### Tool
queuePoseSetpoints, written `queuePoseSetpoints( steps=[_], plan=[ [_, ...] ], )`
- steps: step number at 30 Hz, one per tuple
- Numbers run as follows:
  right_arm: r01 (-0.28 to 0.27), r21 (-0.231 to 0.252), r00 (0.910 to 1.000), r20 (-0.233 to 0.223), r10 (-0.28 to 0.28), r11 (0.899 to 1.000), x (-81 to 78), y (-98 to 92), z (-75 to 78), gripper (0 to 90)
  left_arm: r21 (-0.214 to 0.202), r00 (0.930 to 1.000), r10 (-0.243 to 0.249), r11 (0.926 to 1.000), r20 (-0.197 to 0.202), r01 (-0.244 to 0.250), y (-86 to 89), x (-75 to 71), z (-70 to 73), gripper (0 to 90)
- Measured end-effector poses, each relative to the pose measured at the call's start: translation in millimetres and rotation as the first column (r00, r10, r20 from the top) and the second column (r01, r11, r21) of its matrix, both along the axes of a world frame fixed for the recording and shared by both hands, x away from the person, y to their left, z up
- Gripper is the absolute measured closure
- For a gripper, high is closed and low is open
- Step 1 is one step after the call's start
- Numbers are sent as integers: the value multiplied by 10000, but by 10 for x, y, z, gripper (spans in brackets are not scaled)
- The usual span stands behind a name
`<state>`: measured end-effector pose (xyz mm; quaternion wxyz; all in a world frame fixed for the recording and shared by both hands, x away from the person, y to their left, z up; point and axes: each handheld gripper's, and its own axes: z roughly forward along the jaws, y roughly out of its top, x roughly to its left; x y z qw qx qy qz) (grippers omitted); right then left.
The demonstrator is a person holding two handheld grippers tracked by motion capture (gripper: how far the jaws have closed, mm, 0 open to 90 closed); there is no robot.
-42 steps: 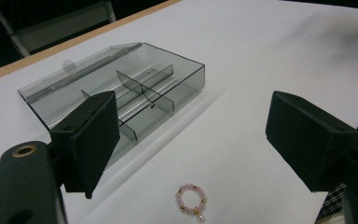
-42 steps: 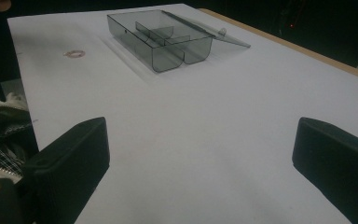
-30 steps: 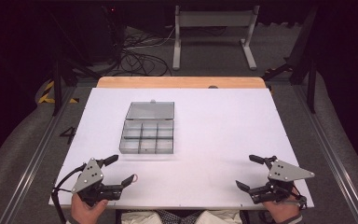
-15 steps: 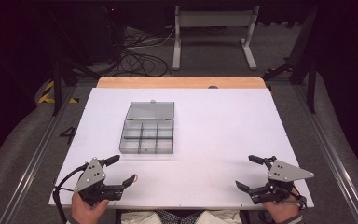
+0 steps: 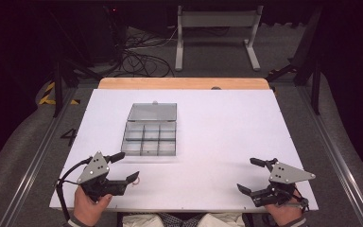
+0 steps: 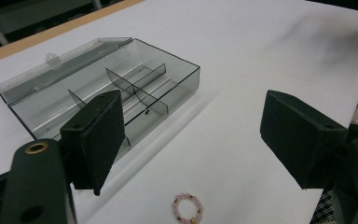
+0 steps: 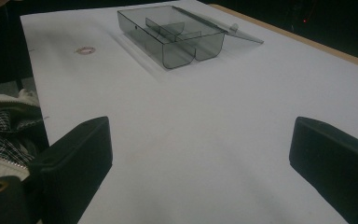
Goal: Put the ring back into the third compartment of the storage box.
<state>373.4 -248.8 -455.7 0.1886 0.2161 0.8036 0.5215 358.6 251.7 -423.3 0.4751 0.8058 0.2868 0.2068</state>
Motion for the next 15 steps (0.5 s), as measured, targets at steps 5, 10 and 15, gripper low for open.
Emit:
queuePoseSetpoints(
  steps=[5,10,15],
  plan=[
    [-57,-26,10000,-14,57,10000,7,7,-5,65,145,10000,-82,9999,-43,82,-35,54,24,228],
    [-90,-5,10000,-20,90,10000,3,13,-3,65,210,9998,-87,9997,-174,91,-68,114,46,230],
    [-123,1,9999,-47,123,9999,0,16,-4,65,290,9993,-107,9995,-354,117,-96,194,60,234]
  ],
)
